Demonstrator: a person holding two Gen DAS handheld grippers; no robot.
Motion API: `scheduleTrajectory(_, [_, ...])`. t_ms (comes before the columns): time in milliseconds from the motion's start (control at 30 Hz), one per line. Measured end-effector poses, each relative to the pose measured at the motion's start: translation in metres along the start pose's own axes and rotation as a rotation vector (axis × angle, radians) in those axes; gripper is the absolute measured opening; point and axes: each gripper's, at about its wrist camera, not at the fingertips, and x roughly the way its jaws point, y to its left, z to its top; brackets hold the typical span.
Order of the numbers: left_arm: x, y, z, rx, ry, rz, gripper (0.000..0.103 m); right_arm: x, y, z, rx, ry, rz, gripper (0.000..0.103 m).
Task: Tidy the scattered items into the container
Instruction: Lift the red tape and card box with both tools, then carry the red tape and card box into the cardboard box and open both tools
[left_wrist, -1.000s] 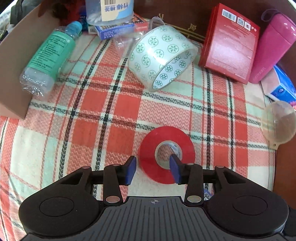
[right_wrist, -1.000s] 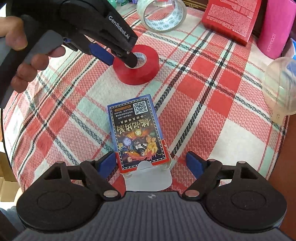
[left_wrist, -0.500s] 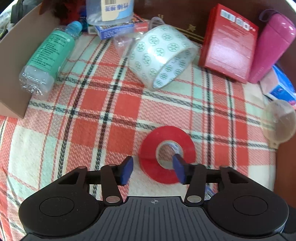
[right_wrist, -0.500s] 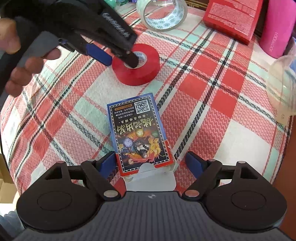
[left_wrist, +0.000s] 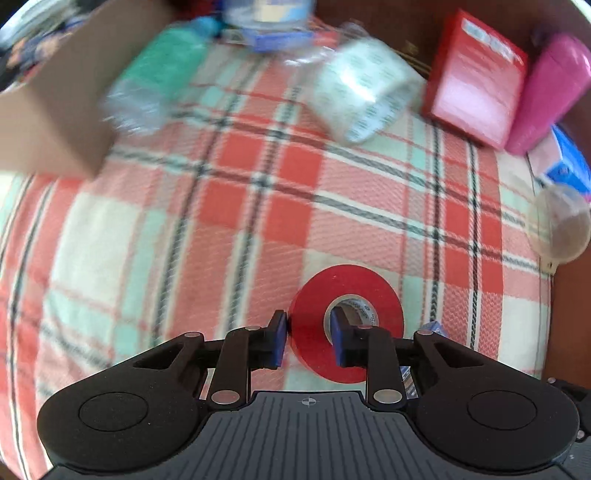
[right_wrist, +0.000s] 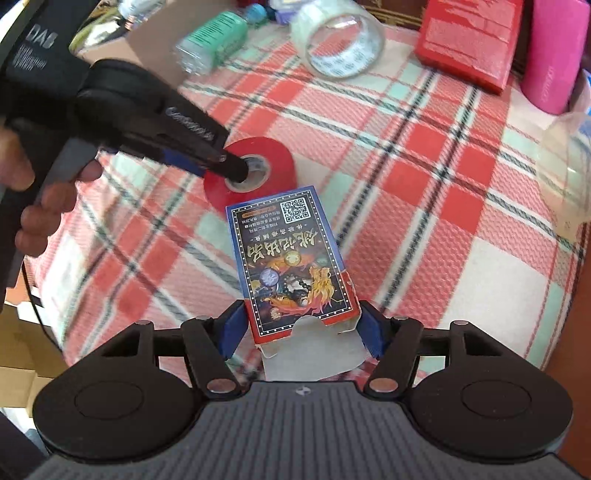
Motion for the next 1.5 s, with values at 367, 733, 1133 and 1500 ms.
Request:
scheduleTrajectory(367, [-0.065,0.053,-0.003,-0.053,-0.087,0.047,0.022,-0.025,0.039,0.051,-0.013,-0.14,0.105,0.068])
scheduleTrajectory(733, [-0.121,0.15,0.03,-0.067,-0.178,-0.002,0.022,-0.026,0.109,0.119,0.031,-0.217,0.151,0.068])
scheduleTrajectory(1133, [-0.186,0.276,0.129,0.039,-0.285,-0.041,0.023,-0.003,0.212,0.219,0.142,-0.307,0.093,0.068])
scheduleTrajectory(1500, [-0.179,0.336,0.235,0.065,-0.322,0.017,0.023,0.021,0.225,0.287,0.26,-0.35,-0.015,0.068])
